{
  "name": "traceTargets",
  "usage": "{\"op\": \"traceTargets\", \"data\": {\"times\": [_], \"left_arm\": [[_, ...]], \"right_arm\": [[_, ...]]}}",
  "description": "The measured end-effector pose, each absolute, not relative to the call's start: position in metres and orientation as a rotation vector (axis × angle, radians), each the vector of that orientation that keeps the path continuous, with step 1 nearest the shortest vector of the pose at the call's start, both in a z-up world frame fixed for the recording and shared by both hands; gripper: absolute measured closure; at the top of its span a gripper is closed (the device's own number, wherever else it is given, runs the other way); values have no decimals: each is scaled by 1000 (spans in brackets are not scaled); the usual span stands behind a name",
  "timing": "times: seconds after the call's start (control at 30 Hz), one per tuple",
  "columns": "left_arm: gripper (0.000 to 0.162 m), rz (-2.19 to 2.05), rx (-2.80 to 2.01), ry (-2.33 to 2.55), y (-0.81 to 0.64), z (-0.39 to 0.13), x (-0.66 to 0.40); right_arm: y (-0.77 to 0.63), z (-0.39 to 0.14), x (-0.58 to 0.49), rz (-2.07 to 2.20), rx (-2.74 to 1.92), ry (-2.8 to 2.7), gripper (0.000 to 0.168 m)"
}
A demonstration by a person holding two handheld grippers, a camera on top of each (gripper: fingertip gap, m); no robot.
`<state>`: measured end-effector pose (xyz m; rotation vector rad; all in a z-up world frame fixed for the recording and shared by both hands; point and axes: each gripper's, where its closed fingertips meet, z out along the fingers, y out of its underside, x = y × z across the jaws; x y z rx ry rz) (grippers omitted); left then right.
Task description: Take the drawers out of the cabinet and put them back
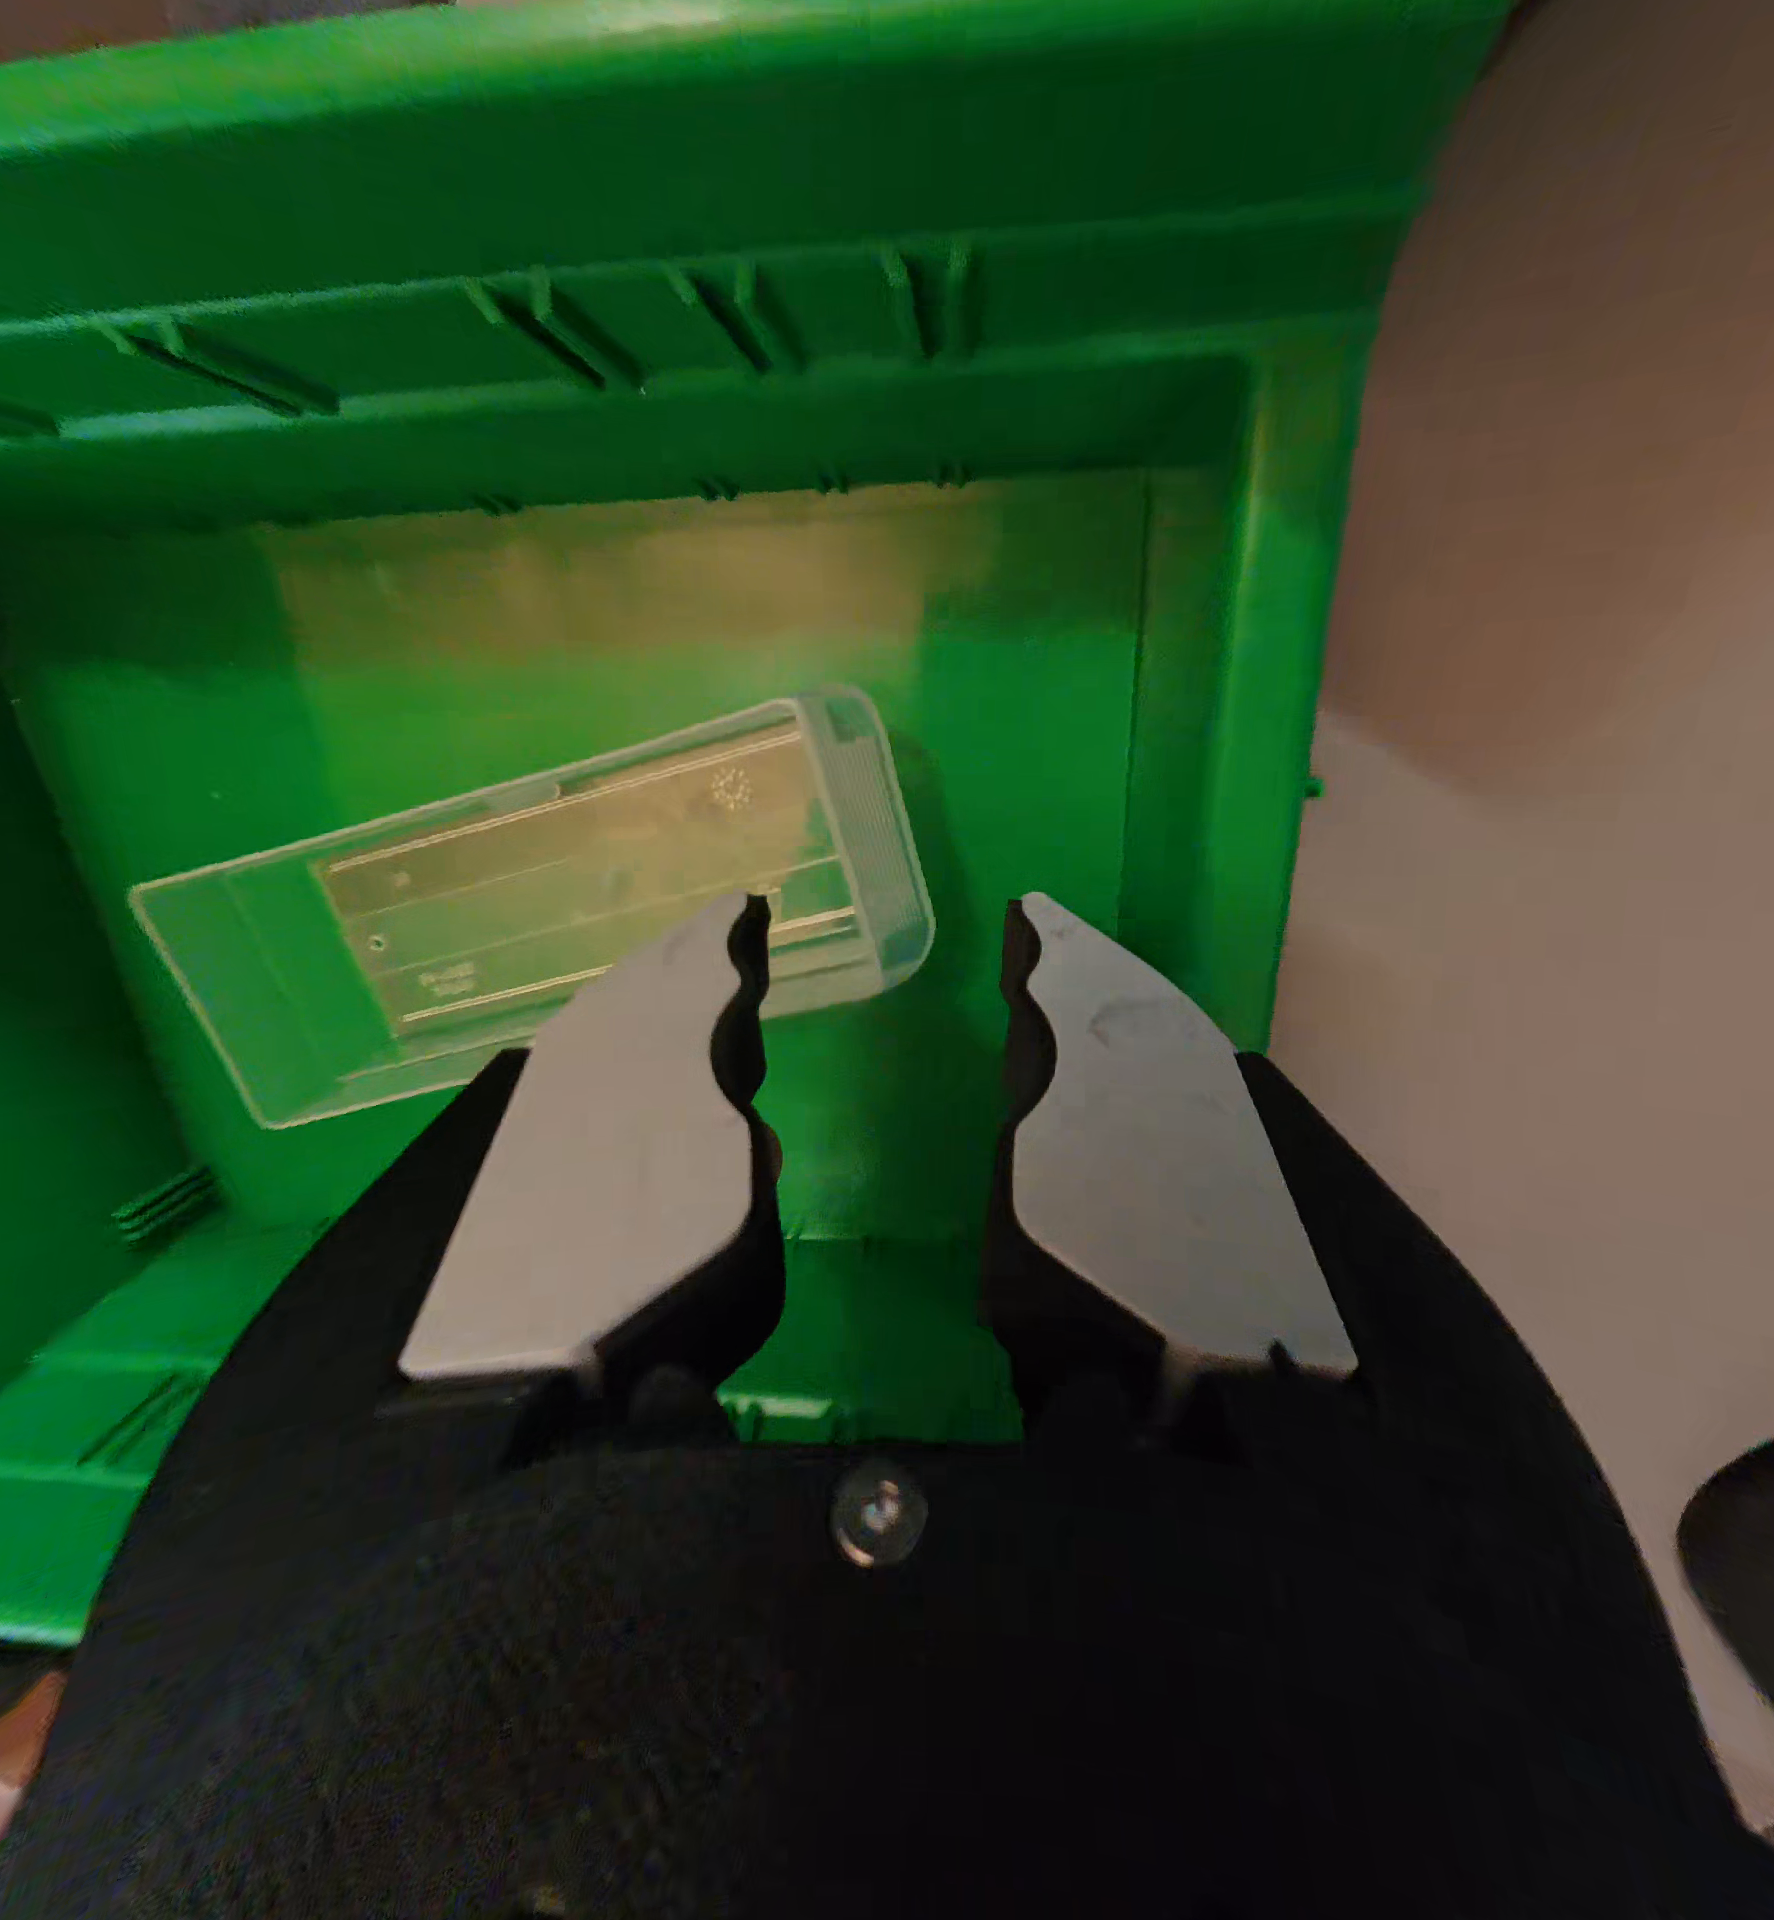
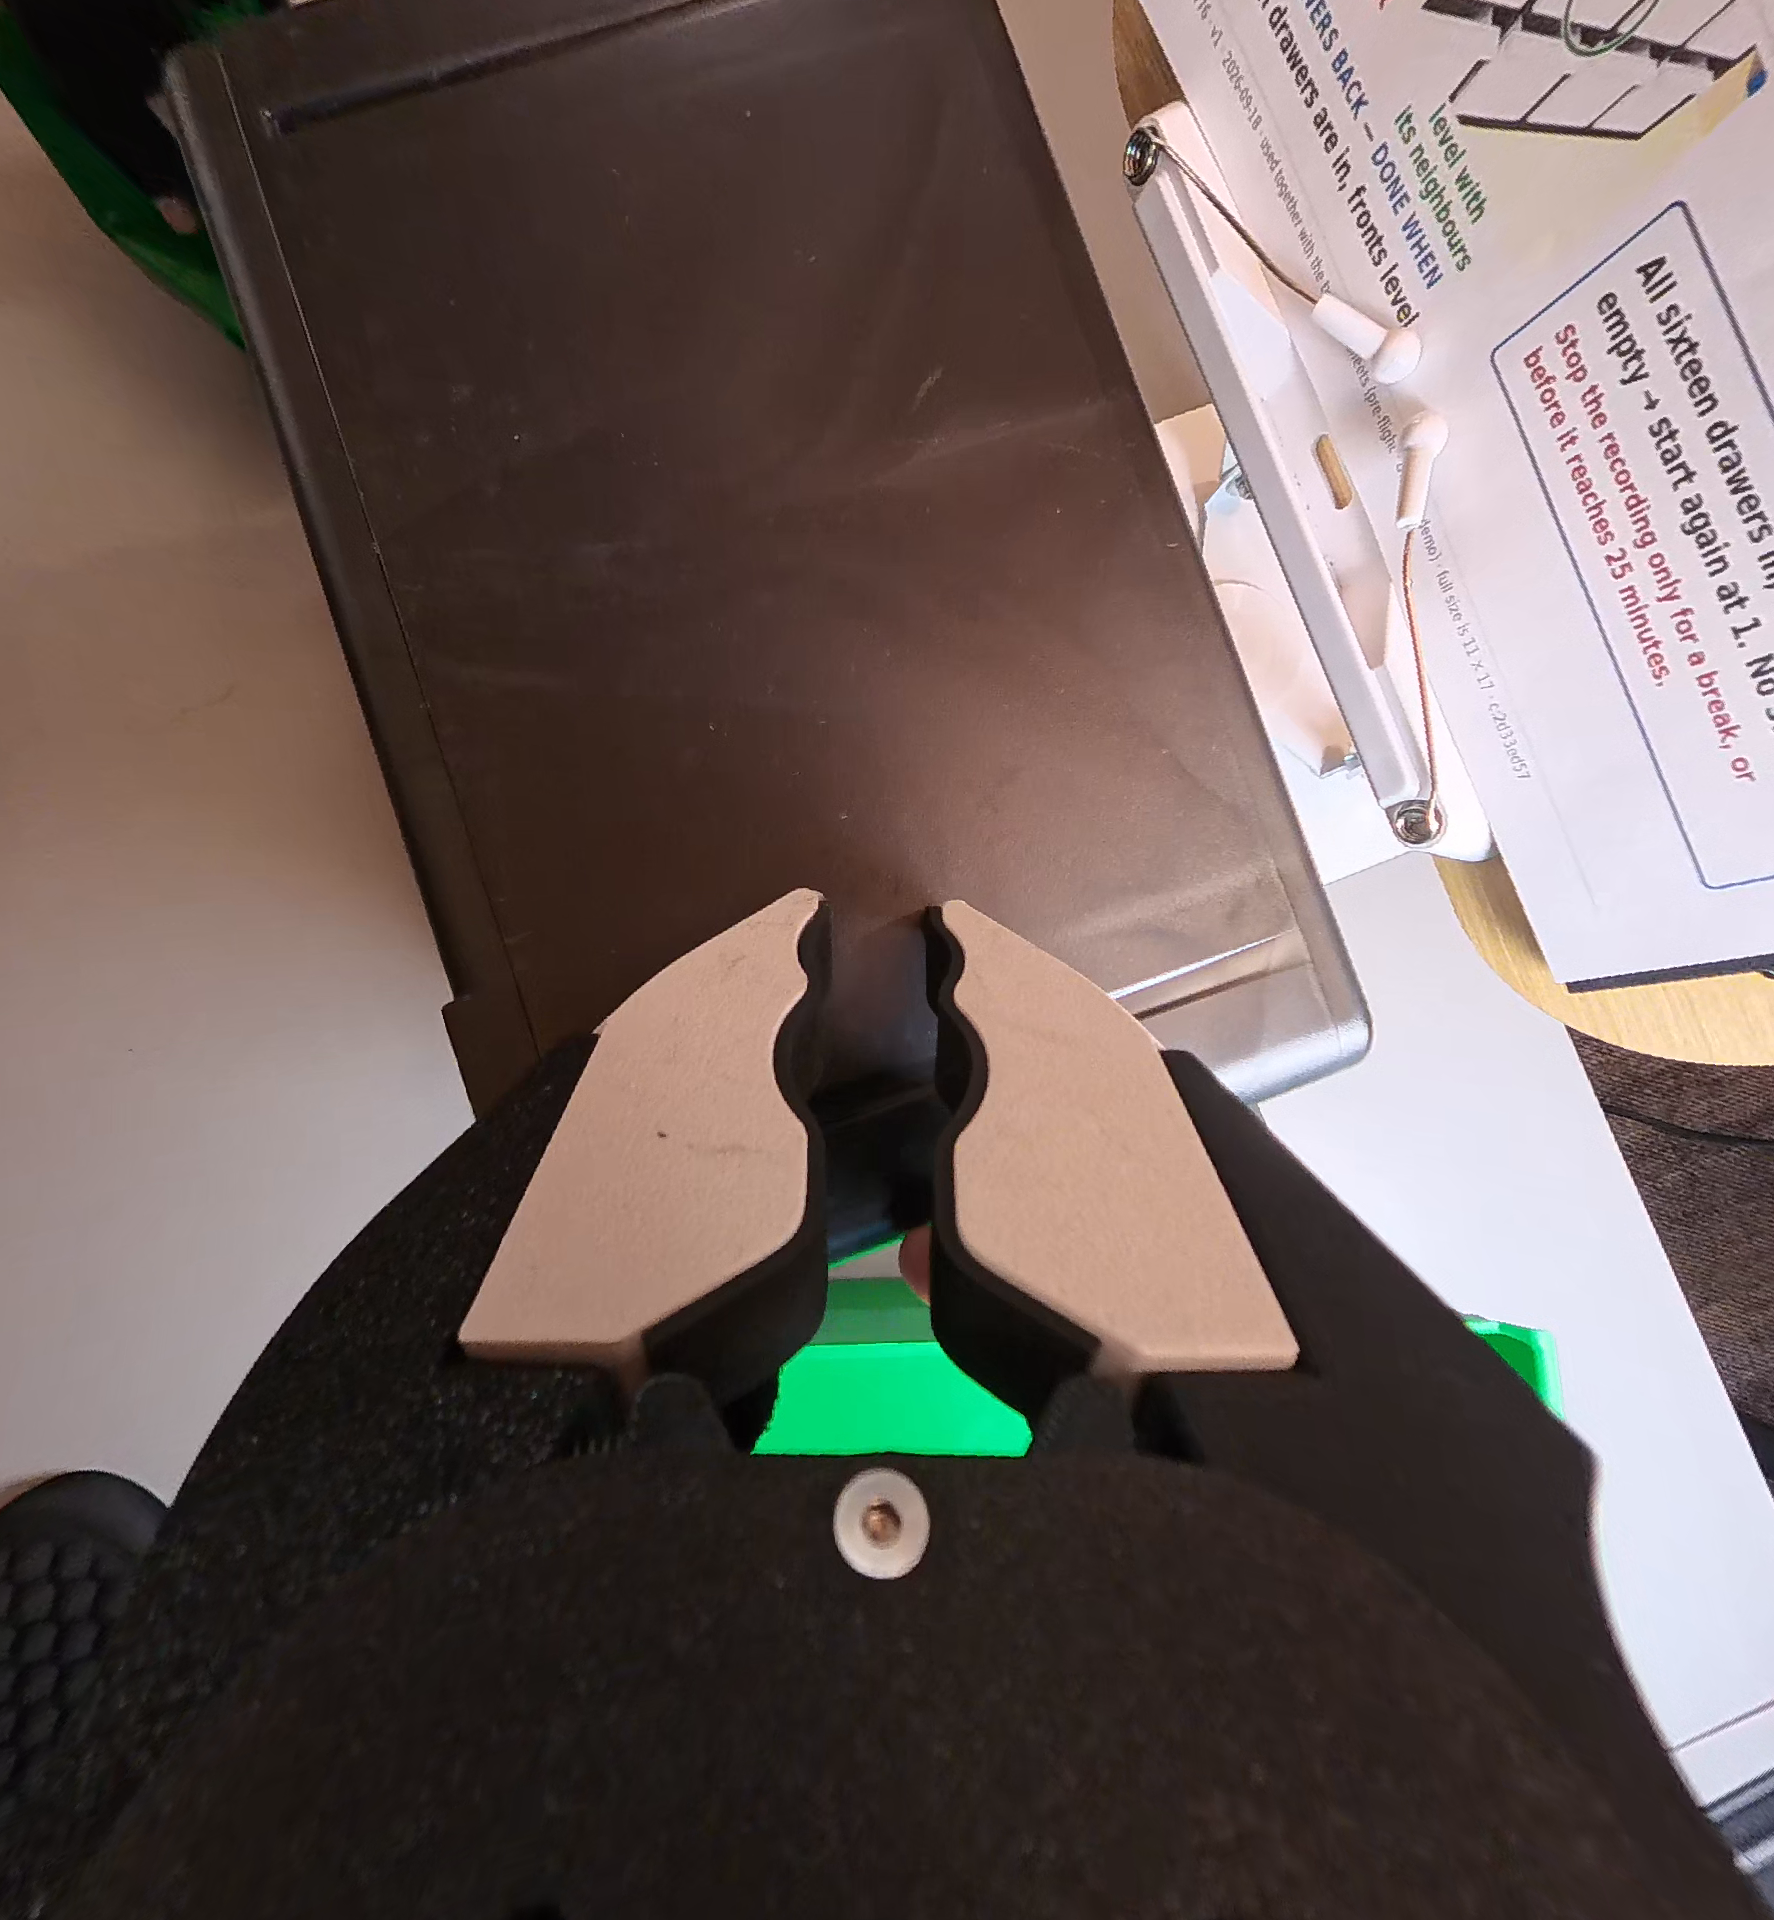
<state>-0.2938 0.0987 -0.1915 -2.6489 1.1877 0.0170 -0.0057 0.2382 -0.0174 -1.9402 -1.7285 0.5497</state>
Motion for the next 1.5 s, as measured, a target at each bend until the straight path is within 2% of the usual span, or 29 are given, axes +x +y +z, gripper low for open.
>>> {"op": "traceTargets", "data": {"times": [0.07, 0.17, 0.23, 0.47, 0.73, 1.1, 1.5], "left_arm": [[121, 16, -2685, 1115, 101, -202, -291], [144, 152, -2685, 1080, 107, -214, -298], [145, 229, -2656, 1089, 107, -213, -301], [146, 300, -2475, 1180, 75, -158, -285], [146, 107, -2278, 1507, -11, -90, -188], [146, -164, -2047, 1797, -25, -87, -32], [146, -383, -2109, 1842, 18, -78, 34]], "right_arm": [[238, -17, -6, 548, -1940, -1725, 151], [238, -17, -6, 550, -1940, -1722, 151], [238, -17, -6, 550, -1941, -1722, 151], [238, -17, -6, 554, -1934, -1721, 151], [238, -18, -6, 549, -1956, -1720, 151], [238, -18, -6, 525, -1985, -1695, 151], [239, -17, -6, 523, -1997, -1681, 151]]}}
